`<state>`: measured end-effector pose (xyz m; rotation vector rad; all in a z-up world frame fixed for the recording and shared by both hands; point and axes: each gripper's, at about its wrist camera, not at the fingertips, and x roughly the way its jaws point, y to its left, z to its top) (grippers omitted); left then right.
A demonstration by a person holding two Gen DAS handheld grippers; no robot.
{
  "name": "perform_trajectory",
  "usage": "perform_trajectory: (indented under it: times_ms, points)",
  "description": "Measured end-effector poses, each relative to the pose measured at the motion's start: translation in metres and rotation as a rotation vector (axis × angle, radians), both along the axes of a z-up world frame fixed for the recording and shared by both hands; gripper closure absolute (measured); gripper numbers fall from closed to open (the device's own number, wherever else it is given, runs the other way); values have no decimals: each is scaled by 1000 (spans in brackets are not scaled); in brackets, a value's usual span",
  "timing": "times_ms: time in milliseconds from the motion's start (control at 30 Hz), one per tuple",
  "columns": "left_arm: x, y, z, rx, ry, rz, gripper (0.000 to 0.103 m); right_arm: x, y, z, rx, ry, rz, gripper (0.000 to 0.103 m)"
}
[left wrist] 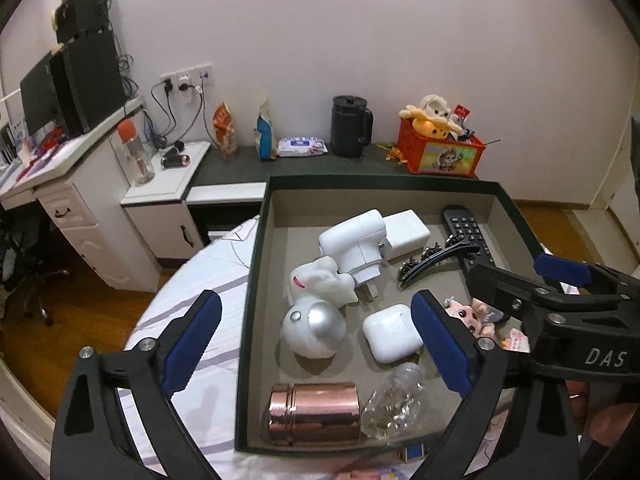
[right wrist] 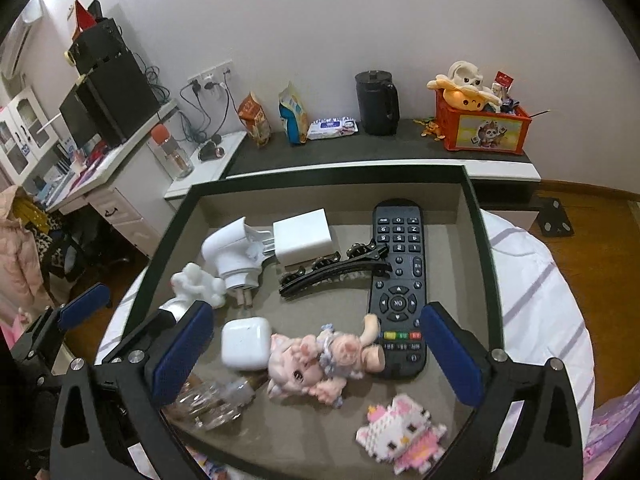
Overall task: Organize rigid objects
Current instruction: 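Open both tools to release the earbuds case and hair clip inside, then withdraw both tools and reach toward the pink block donut and blue box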
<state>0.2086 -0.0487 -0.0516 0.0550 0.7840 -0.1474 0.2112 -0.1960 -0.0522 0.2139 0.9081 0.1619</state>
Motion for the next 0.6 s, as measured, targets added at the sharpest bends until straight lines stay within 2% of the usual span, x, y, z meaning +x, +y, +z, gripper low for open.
perform_trajectory:
  times_ms: [233,333,600]
  points:
    - [-36,7,25,3,-54,12,1,-42,-5,23,48,-59,-21,0]
    - [-54,17,33,-24,-70,20,1,-72,-6,33,46,-93,-33,0]
    - [-103,33,35,-52,-74,43,0,-144,-9,37,35,-145,-80,0]
